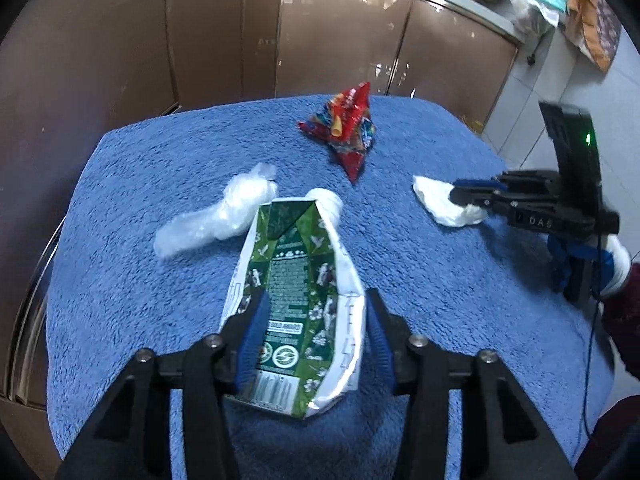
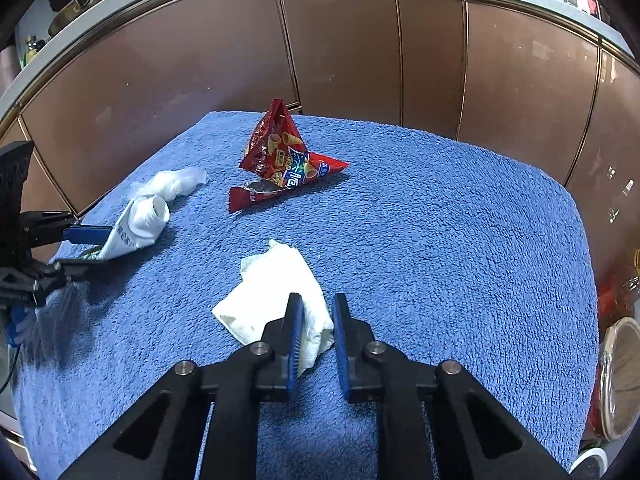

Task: Collect trash
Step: 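Grasp the white tissue with the right tool while the left tool grasps the green milk carton, then carry the tissue and milk carton to the white-rimmed bin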

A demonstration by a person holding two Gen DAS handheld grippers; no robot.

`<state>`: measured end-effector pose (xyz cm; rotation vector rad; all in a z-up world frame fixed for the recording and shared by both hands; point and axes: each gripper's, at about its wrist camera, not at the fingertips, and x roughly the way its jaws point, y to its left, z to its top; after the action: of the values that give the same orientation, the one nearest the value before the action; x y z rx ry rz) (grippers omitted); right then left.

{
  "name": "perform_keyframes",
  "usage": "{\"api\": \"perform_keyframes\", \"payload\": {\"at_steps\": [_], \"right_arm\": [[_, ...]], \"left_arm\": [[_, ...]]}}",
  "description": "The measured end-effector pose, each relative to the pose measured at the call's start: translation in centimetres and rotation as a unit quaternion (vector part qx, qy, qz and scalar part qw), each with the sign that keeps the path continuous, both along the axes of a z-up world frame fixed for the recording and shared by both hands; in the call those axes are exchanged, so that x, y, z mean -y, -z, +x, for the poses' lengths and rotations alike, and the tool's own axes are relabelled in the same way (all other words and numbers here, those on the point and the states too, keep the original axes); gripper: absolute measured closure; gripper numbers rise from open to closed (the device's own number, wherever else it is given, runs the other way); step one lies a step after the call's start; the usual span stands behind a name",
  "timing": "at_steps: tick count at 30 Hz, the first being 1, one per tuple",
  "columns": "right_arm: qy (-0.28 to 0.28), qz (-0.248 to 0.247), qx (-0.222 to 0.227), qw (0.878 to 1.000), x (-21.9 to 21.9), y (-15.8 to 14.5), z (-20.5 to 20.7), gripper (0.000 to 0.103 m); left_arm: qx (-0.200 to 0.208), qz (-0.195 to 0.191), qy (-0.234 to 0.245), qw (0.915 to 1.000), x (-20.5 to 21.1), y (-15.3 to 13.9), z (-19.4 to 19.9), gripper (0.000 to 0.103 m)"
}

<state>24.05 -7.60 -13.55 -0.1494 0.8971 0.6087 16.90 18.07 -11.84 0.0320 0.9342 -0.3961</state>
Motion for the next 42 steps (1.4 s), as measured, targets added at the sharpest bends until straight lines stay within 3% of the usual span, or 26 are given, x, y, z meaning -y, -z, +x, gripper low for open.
{"api": "perform_keyframes", "payload": {"at_steps": [6, 13, 20, 28, 42], "right_arm": [[-0.005, -0.004, 0.007, 1.0, 0.1, 0.1, -0.9, 0.095], [-0.007, 0.004, 0.014, 1.0, 0.0, -0.2, -2.2, 0.096], [-0.009, 0.023, 0.021, 0.999, 0.4, -1.3, -3.4, 0.096], [-0.007, 0.038, 0.032, 0.999, 0.4, -3.5, -6.4, 0.096], [0.037, 0.088, 0.051, 0.994, 4.6, -6.5, -10.8, 0.096]], "left_arm": [[0.02, -0.009, -0.003, 0.9998, -0.7, -0.9, -0.4, 0.08], [0.057, -0.005, -0.027, 0.998, -1.1, -2.4, -1.5, 0.089], [0.061, -0.068, -0.056, 0.9943, -2.7, -3.8, -3.0, 0.095], [0.065, -0.122, -0.058, 0.9887, -2.5, -5.1, -5.1, 0.096], [0.084, -0.16, -0.035, 0.983, 0.4, -8.5, -7.7, 0.096]]}}
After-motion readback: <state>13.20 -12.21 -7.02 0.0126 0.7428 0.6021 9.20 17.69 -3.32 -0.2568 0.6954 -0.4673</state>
